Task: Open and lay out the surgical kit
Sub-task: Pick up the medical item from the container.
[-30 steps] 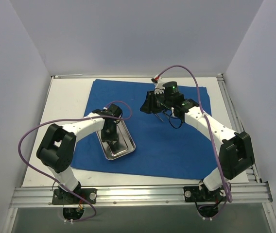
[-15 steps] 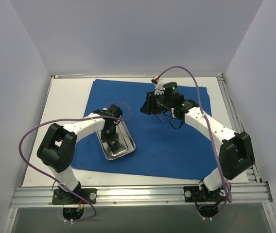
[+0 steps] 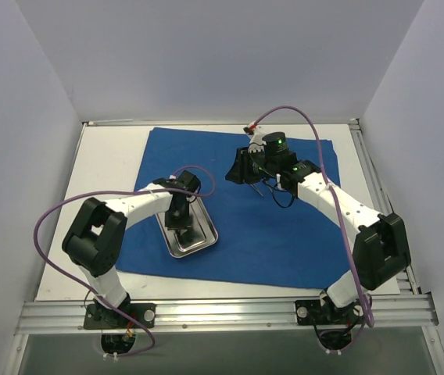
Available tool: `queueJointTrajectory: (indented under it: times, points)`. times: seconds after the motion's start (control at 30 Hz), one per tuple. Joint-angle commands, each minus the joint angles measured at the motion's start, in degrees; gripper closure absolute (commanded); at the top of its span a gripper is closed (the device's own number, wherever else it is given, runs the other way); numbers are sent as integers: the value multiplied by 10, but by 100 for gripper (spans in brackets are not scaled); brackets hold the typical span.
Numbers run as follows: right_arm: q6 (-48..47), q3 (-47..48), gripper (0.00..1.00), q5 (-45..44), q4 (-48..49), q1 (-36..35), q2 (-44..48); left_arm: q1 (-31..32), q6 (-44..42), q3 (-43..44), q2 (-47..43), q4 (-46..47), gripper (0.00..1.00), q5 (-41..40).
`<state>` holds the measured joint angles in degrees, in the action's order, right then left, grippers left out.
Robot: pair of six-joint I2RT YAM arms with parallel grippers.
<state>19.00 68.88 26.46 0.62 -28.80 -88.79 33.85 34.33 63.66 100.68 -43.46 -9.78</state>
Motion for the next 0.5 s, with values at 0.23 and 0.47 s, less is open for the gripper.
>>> queueJointTrajectory:
  times: [0.23, 0.47]
  points:
    - [-7, -3, 70, 16, 14, 3, 20, 7, 14, -48, 36, 44, 98, -17]
    - [6, -6, 70, 26, 31, 2, 11, 7, -3, -14, -24, 5, 98, -45]
